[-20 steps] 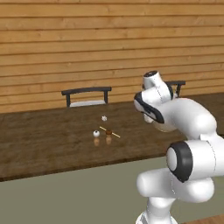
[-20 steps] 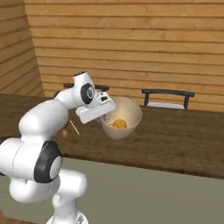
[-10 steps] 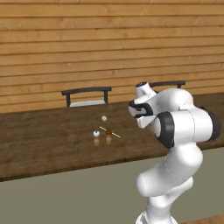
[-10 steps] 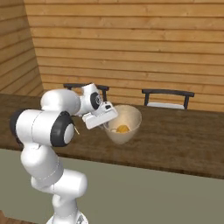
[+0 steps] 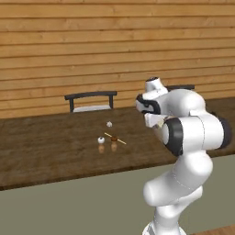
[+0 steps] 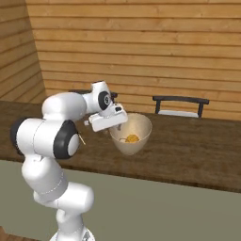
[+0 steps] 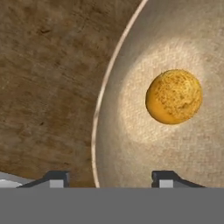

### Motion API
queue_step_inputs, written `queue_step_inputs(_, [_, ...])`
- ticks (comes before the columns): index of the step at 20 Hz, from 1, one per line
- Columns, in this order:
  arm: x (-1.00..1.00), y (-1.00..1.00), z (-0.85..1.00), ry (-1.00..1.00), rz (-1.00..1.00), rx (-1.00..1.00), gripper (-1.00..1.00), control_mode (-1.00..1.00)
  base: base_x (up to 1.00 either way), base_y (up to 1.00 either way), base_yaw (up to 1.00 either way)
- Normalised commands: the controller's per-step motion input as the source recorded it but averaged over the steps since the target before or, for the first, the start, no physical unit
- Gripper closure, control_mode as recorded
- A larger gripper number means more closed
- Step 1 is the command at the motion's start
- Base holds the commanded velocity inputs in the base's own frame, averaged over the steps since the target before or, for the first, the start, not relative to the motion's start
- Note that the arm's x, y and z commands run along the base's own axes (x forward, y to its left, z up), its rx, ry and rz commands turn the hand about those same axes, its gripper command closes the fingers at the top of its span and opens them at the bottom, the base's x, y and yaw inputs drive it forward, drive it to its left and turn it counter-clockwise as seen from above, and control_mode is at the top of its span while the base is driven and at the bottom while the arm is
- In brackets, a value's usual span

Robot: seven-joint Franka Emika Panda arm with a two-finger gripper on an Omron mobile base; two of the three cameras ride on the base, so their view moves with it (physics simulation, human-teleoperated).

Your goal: Open the cabinet, pick up the bread from the cabinet and place it in the basket. Then move the basket to the dining counter.

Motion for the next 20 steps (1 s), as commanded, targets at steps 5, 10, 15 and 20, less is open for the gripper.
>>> queue_step_inputs(5, [-0.46,0.05,0.87,-0.02,-0.07,0.06,-1.0,-1.0,0.0,0.0,0.0])
queue_step_inputs(10, [-0.95,0.66,0.41,-0.28,-0.02,0.0,-1.0,-1.0,0.0,0.0,0.0])
queue_step_inputs(15, [-0.96,0.63,0.5,-0.29,-0.11,0.08,-1.0,-1.0,0.0,0.0,0.0])
queue_step_inputs(20, [-0.79,0.52,0.56,-0.21,-0.2,0.06,-1.0,-1.0,0.0,0.0,0.0])
